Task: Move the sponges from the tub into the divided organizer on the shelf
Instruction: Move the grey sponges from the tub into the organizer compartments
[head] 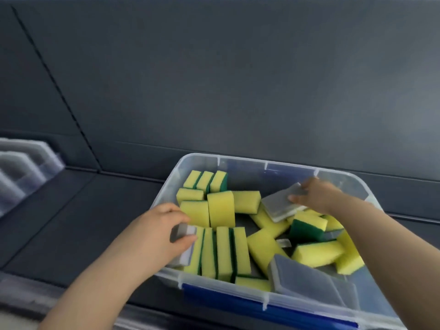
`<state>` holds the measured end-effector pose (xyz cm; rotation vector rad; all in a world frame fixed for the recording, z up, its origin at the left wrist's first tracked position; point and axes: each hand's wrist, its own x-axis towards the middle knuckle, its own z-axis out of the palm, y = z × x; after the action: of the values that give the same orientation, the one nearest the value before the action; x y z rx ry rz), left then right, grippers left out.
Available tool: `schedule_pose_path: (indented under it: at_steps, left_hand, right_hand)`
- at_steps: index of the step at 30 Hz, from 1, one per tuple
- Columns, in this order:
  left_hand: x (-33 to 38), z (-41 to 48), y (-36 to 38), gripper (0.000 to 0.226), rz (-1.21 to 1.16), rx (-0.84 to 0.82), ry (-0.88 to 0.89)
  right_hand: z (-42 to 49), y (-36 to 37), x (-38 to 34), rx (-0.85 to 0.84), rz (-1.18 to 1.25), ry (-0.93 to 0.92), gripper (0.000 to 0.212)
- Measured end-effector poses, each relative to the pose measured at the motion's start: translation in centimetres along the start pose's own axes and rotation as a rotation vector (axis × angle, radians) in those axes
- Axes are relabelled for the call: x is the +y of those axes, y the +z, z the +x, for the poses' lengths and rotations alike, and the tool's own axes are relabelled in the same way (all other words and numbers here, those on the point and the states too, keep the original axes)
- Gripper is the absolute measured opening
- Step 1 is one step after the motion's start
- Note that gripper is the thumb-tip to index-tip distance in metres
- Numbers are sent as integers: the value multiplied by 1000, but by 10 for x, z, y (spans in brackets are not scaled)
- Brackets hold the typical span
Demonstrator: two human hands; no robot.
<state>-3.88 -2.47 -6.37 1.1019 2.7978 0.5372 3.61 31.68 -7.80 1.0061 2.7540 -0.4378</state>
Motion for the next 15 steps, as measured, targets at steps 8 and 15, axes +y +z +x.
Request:
schedule_pose_path:
  at_steps: [8,15]
  left_hand:
    - [28,3,-8,57,62,-50,-47]
    - [64,27,-32,55,-158,367,312]
  right_hand:
    - [-20,-1,-6,0,392,26,75]
    - [-66,-21,6,135,494,-119,31]
